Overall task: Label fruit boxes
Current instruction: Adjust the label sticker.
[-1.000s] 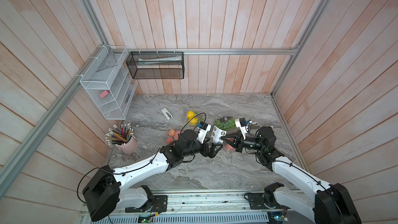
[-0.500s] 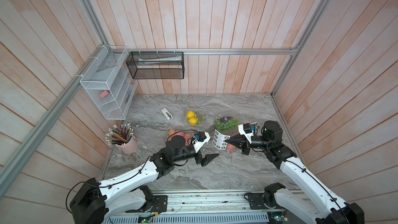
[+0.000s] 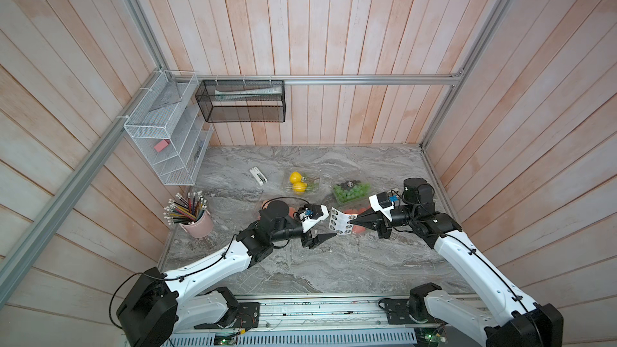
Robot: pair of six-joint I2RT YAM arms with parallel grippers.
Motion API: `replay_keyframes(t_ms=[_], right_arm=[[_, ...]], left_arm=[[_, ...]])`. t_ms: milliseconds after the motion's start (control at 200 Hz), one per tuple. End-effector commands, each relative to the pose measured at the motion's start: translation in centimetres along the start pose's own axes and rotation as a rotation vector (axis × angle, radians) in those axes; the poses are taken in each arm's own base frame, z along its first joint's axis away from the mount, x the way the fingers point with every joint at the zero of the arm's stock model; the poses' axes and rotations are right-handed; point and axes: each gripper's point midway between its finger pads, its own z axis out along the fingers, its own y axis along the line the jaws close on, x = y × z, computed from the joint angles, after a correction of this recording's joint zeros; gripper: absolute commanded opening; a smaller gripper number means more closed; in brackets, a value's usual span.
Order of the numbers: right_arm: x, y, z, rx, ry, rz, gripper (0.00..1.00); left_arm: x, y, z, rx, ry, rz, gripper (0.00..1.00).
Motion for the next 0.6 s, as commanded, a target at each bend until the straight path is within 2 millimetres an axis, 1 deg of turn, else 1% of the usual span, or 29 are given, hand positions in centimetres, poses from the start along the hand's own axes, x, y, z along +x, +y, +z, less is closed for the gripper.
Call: replay_keyframes(t_ms=[0,70,260,460,570,595], right_arm=[[-1.2,0.5,-0.1,-0.043,-0.029,-0.020,0.00],[-1.2,0.4,-0.1,-0.042,-0.030,-0.023,0.00],[-1.0,0.0,-0.1,-0.024,-0.019,-0.025,0.00],[-1.1,-0.2,-0.1,-0.022,-0.021,-0.030,0.00],[-1.1,-0.3,-0.2,-0.013,-0.020,-0.033,0.00],[-1.1,-0.3,-0.2,-0.011,-0.019,-0.032,0.00]], left_arm=[[-0.4,-0.7,0.6,0.076,0.001,0.041,0.71],[-0.5,-0.8,0.8,0.094,-0.005,0.041,0.64],[-1.1,-1.4,0.5,0.117,-0.032,0.041,0.34],[-0.7,-1.7,0.4,0.127,-0.030,0.000,0.17],[-0.9,-1.8,0.1,0.121,-0.048,-0.015,0.09],[-0.9,-1.7,0.1,0.116,-0.052,-0.020,0.06]])
